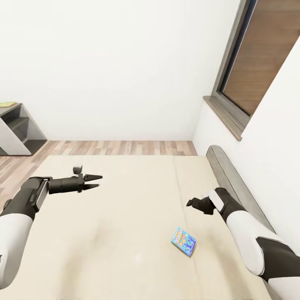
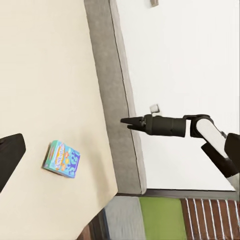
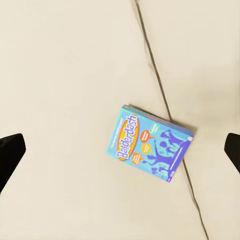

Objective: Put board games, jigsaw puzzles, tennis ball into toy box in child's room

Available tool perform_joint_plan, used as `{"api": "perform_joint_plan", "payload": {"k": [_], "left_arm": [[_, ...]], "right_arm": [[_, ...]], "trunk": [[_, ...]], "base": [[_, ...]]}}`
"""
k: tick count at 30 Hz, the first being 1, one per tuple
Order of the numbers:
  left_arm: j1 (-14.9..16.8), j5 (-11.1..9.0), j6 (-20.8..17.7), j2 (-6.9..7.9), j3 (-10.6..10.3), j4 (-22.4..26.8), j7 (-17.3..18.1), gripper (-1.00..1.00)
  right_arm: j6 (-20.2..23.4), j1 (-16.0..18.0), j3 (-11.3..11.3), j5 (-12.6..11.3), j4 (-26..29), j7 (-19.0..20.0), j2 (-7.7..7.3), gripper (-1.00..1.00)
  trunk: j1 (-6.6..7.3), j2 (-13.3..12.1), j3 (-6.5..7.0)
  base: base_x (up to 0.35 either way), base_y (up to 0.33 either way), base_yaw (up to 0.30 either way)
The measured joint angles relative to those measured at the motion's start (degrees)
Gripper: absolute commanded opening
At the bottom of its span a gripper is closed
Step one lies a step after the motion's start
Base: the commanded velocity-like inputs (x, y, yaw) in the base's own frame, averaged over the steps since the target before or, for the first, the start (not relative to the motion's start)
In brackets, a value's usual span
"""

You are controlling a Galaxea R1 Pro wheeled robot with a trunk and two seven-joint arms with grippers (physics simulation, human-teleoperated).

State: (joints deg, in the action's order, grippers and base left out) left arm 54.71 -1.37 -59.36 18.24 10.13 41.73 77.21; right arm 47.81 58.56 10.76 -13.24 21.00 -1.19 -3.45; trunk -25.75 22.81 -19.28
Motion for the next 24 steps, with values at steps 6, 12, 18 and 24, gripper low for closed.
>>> {"api": "perform_joint_plan", "payload": {"k": [6,12,18,24], "left_arm": [[-0.04,0.06,0.03,-0.05,-0.24,2.01,2.22,1.0],[-0.08,0.04,0.14,-0.12,-0.35,2.44,3.45,1.0],[-0.08,-0.03,0.39,-0.14,-0.38,2.6,5.61,1.0],[-0.09,-0.02,0.51,-0.22,-0.31,2.74,6.99,1.0]], "right_arm": [[1.32,0.18,0.06,-0.04,2.31,-0.07,0.0,1.0],[2.92,0.21,0.16,-0.06,4.28,-0.08,0.03,1.0],[4.04,0.27,0.27,-0.06,6.35,-0.08,0.01,1.0],[6.97,0.28,0.26,-0.09,9.65,-0.08,0.01,1.0]], "trunk": [[0.0,0.0,-0.56],[0.0,0.0,-1.13],[0.0,0.0,-1.69],[0.0,0.0,-2.25]], "base": [[0.0,0.0,0.0],[0.0,0.0,0.0],[0.0,0.0,0.0],[0.0,0.0,0.0]]}}
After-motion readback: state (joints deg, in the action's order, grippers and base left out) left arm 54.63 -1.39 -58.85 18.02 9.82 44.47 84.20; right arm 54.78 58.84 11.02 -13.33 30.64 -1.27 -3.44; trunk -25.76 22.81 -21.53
